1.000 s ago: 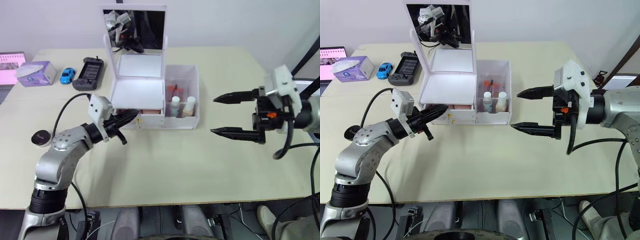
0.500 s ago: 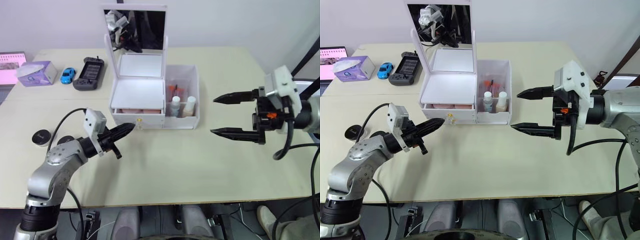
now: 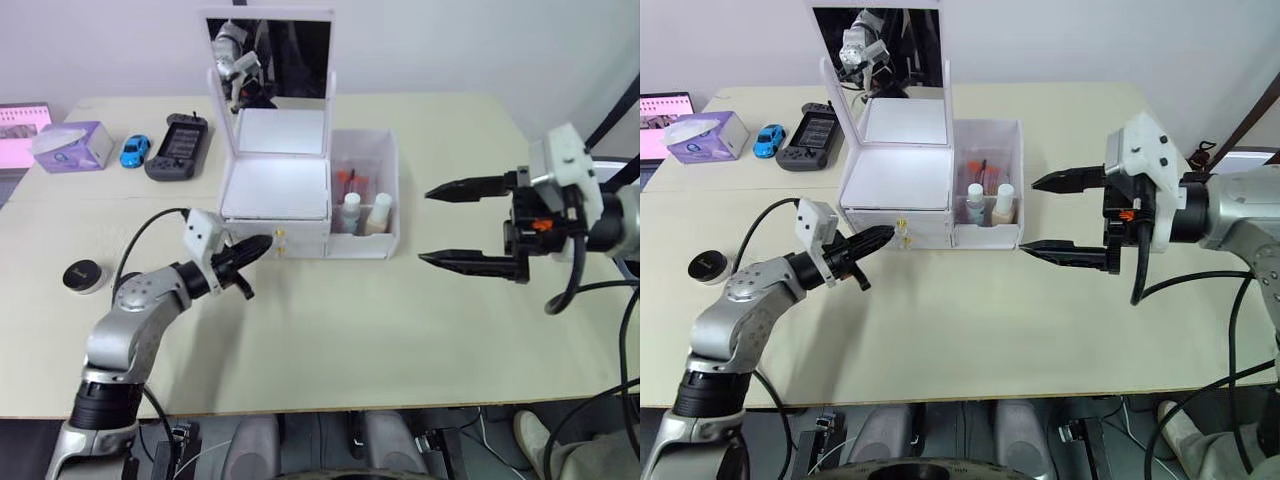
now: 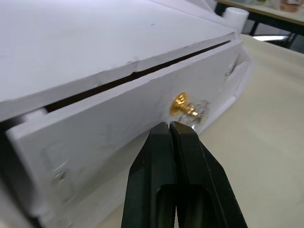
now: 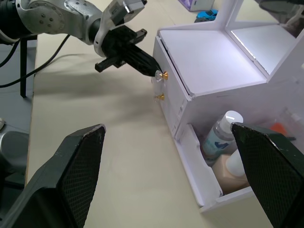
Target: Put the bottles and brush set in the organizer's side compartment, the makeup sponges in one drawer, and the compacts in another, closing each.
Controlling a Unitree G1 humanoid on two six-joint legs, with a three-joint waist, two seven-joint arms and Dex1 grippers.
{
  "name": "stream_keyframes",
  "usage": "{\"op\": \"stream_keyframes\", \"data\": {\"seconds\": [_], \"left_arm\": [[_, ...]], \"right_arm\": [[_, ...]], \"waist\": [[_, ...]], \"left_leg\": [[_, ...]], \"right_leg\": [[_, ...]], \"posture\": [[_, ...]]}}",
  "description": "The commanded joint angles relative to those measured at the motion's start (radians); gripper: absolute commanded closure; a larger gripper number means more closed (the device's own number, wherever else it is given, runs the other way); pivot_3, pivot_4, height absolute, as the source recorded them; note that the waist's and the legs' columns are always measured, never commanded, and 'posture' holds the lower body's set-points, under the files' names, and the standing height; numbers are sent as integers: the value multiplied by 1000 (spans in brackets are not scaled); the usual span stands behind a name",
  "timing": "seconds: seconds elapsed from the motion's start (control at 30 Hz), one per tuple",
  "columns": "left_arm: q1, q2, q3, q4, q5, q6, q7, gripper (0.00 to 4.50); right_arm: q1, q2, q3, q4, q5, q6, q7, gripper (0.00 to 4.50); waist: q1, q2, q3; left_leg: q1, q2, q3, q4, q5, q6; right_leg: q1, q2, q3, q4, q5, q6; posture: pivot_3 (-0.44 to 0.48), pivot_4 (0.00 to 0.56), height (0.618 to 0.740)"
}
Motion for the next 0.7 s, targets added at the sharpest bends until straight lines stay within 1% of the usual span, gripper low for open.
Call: {"op": "stream_keyframes", "data": {"seconds": [0.03,0.4,0.6,0.7], "left_arm": [[-23,-2,1,-17,20,-36,3,4415],[-39,5,29,8,42,-51,14,4415],[-61,-24,3,-1,44,-38,30,4415],[-74,-30,15,-5,42,-24,43,4415]], "right_arm": [[-33,-17,-12,-8,16,6,-7,0],[-47,-17,-9,-10,14,22,-15,0],[-52,-13,-3,-8,12,22,-18,0],[-53,-13,-3,-9,14,23,-22,0]], "waist": [[1,0,0],[2,0,0],[5,0,0],[15,0,0]], "left_leg": [[0,0,0,0,0,0],[0,0,0,0,0,0],[0,0,0,1,0,0],[0,0,0,1,0,0]], "right_leg": [[0,0,0,0,0,0],[0,0,0,1,0,0],[0,0,0,1,0,0],[0,0,0,1,0,0]], "posture": [[0,150,740],[0,150,740],[0,150,740],[0,150,740]]}}
